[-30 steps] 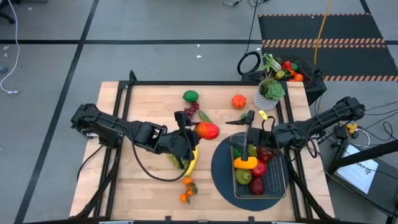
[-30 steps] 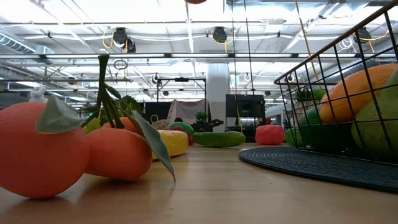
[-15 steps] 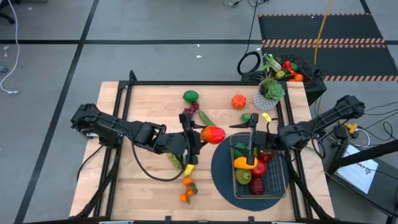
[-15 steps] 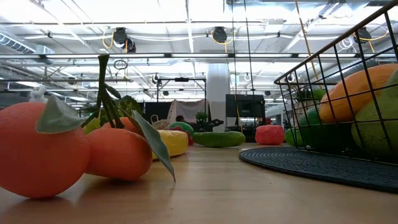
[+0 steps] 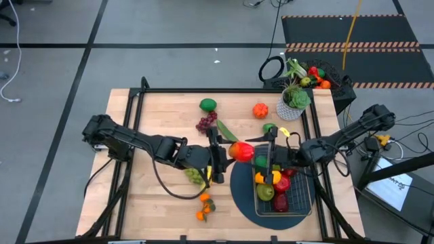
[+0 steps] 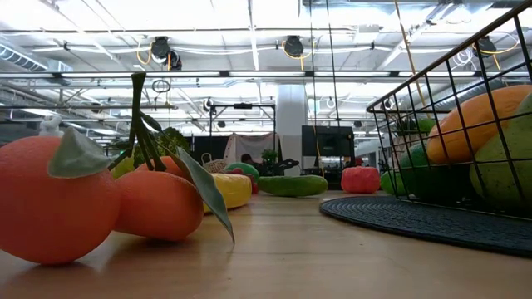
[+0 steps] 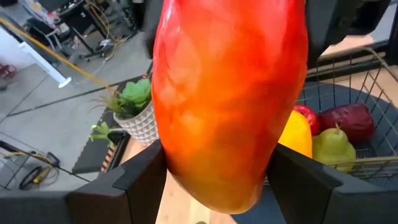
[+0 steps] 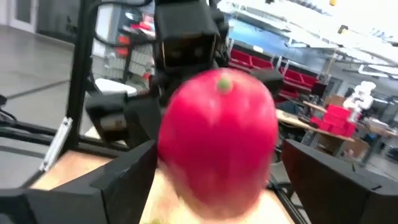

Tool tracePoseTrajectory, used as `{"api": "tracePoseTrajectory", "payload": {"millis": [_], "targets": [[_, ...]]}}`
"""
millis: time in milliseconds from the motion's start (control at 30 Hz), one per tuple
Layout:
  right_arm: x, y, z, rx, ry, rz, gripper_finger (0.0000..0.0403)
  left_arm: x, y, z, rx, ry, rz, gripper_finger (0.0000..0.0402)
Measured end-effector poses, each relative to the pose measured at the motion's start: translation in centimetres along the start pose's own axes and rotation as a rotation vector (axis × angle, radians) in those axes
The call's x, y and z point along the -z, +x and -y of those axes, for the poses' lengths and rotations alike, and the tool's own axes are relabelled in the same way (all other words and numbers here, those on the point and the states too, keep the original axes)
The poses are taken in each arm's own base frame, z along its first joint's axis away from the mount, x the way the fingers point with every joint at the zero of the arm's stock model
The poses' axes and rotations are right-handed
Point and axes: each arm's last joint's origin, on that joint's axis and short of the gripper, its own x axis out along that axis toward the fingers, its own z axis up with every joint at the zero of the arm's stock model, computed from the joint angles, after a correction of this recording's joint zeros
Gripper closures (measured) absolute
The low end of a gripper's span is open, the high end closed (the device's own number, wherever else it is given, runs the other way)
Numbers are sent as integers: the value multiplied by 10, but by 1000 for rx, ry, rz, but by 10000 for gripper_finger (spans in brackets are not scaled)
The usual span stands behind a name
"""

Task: Build produce basket
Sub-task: Put the red mango into the wire basket

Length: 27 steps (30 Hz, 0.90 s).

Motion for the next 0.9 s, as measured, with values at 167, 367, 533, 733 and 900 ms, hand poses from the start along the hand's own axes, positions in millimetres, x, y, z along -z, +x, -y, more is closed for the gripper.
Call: {"api": "tracePoseTrajectory", "payload": {"millis": [167,367,533,733,900], "targets": [[-2,5,-3,-3,10,54,58,0,7,4,-4,13,18,149],[-2,5,-3,-4,-1,57,101,0,7,3,-6,7,18,149],[-1,5,-3,-7,40,50,136,-1,6,5,-3,8,23,128],[0,1,-8,-9,113,7,127,-5,-2,3,5,-1,50,48],[-2,-14,-13,68,136,-62,124,-8,-18,-8,8,-16,36,6]]}}
